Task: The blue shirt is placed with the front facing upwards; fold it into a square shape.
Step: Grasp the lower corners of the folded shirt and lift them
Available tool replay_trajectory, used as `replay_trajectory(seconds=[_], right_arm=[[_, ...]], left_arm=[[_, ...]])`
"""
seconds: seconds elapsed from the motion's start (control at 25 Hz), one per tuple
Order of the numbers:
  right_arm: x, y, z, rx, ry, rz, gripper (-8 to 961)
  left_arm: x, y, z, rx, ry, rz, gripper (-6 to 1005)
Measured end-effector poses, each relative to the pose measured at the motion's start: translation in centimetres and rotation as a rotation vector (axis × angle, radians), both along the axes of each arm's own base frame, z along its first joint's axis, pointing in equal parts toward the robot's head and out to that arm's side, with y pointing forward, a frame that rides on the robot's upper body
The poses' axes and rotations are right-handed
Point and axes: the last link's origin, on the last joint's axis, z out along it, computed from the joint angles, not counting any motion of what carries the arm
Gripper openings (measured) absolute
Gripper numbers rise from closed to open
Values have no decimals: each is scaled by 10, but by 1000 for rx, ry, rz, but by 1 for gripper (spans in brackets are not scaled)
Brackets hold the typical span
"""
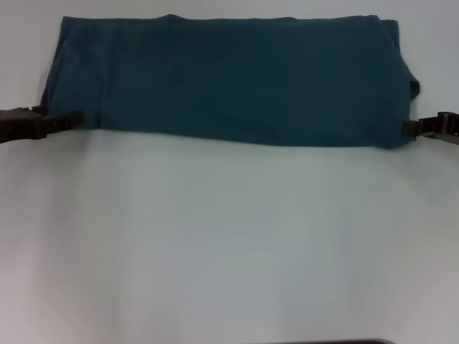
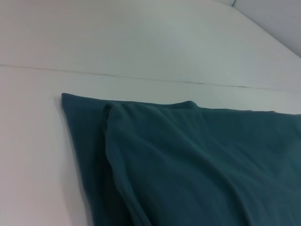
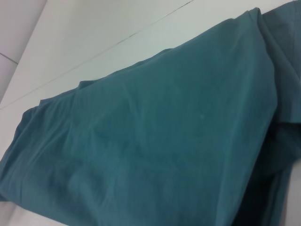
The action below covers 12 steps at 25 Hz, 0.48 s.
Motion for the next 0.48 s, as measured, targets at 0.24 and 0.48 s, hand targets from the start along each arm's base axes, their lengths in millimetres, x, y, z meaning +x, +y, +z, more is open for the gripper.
replay_trajectory(seconds=[0.24, 0.48], right_arm=[[0, 0, 0, 0, 1, 0, 15], [0, -1, -1, -1, 1, -1, 16]], left_arm=[[3, 1, 7, 6, 2, -18, 859], [5, 2, 17, 25, 7, -18, 859]])
